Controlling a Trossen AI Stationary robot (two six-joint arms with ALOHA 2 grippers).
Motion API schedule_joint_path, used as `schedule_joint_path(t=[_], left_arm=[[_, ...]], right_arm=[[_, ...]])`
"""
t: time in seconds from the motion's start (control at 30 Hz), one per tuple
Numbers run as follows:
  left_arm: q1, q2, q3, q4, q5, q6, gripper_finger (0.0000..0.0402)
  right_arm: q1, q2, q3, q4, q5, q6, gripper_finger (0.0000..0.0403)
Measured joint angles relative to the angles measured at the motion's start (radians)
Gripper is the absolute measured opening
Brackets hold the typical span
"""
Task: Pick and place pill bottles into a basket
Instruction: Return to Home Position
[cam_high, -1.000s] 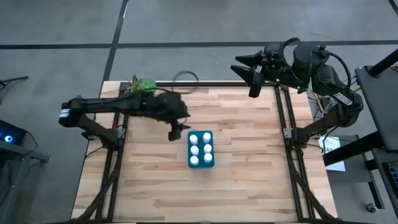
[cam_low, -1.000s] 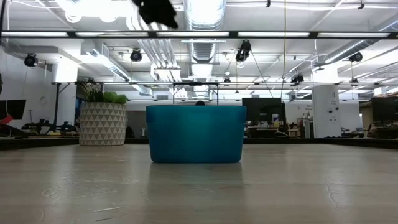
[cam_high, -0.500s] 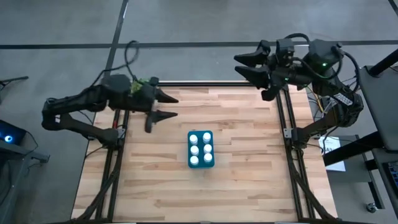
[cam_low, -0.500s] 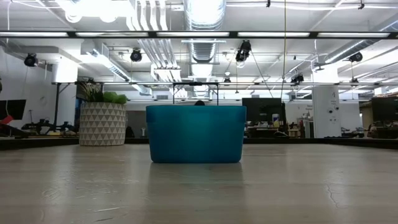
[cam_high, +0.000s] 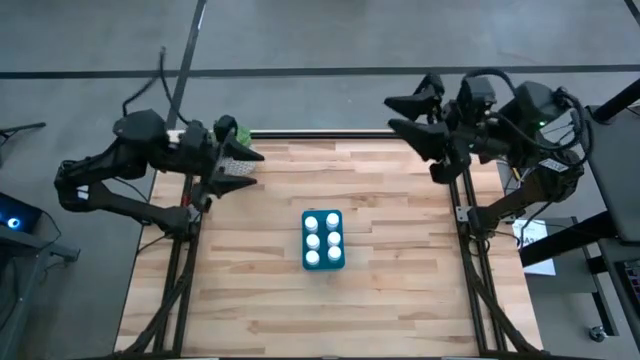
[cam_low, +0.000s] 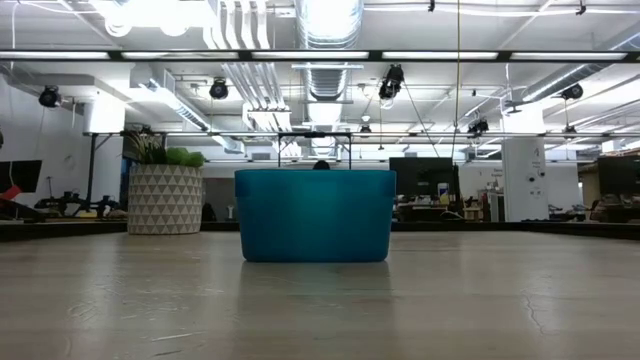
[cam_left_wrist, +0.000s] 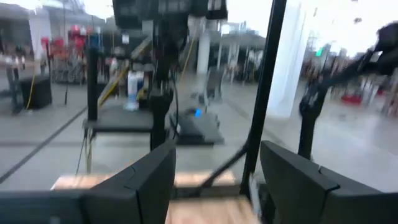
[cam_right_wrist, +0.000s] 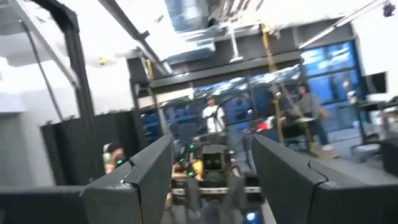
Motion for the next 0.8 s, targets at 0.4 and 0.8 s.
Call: schedule_joint_path(t=[0.4,0.8], left_arm=[[0.0,-0.087,0.01,0.115,-0.047,-0.068,0.0144],[0.0,-0.144,0.004,0.194,-0.066,-0.058,0.0014]], right_arm=[[0.004,-0.118,-0.001,0.027,-0.063,-0.056,0.021],[0.004,-0.289,-0.024,-0.036,-0.067,-0.12,0.0154]])
